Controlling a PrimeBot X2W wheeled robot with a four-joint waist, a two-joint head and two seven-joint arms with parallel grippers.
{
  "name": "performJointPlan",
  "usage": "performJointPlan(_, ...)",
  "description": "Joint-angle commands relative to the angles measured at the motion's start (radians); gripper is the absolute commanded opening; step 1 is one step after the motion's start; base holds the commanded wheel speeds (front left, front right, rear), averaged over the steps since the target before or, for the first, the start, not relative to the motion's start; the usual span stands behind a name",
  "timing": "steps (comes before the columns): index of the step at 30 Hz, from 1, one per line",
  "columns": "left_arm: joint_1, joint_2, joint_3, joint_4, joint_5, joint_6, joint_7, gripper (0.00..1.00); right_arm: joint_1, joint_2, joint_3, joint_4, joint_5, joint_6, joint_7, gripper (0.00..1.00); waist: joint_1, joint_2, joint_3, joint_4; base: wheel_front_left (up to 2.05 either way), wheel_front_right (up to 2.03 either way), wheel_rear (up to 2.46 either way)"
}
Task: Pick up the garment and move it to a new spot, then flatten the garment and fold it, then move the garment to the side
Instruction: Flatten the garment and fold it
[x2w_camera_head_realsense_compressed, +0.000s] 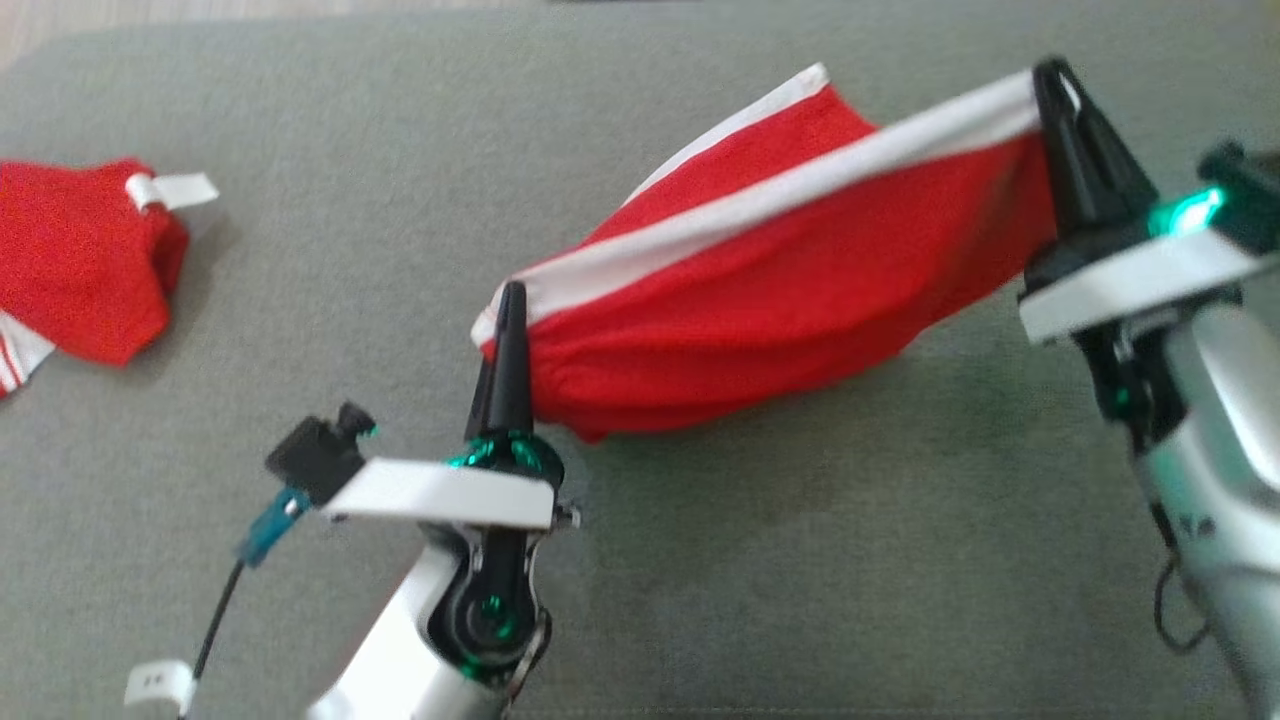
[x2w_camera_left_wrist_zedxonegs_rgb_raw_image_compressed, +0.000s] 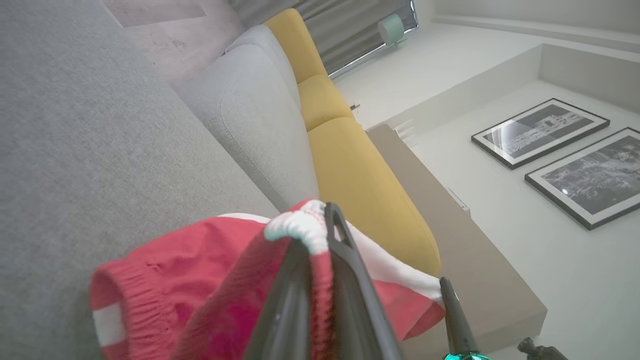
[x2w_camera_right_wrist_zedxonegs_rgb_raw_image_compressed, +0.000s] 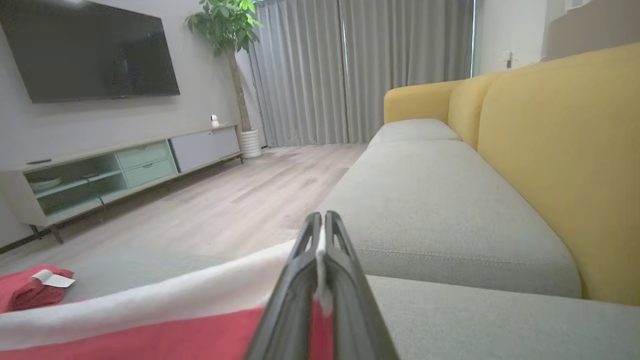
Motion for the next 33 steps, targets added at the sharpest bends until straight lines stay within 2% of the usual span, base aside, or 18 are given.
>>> performJointPlan(1,-0.063,-0.006,0.024,-0.009,-0.008,0.002,-0.005,0.00,-0.069,-0.009,0.033,0.020,-0.012,0.004,0.008,0.00,-0.0002,0.0000,0.049,0.041,0.00,0.00,0.00)
performJointPlan(12,-0.199,-0.022,-0.026,0.081,-0.057,0.002,-0.005,0.00,-0.376,0.049,0.158,0.351,-0.074,0.004,0.002,0.00,-0.0002,0.0000,0.166,0.111,0.00,0.00,0.00)
performJointPlan(19,-0.226,-0.023,-0.055,0.080,-0.083,0.002,-0.005,0.00,-0.486,0.079,0.149,0.558,-0.130,0.004,-0.022,0.00,-0.0002,0.0000,0.187,0.129,0.00,0.00,0.00)
performJointPlan(27,-0.267,-0.023,-0.078,0.080,-0.093,0.002,-0.005,0.00,-0.561,0.107,0.126,0.665,-0.178,0.004,-0.047,0.00,-0.0002,0.0000,0.211,0.130,0.00,0.00,0.00)
performJointPlan(33,-0.315,-0.023,-0.111,0.131,-0.081,0.002,-0.005,0.00,-0.597,0.137,0.111,0.728,-0.213,0.004,-0.054,0.00,-0.0002,0.0000,0.234,0.123,0.00,0.00,0.00)
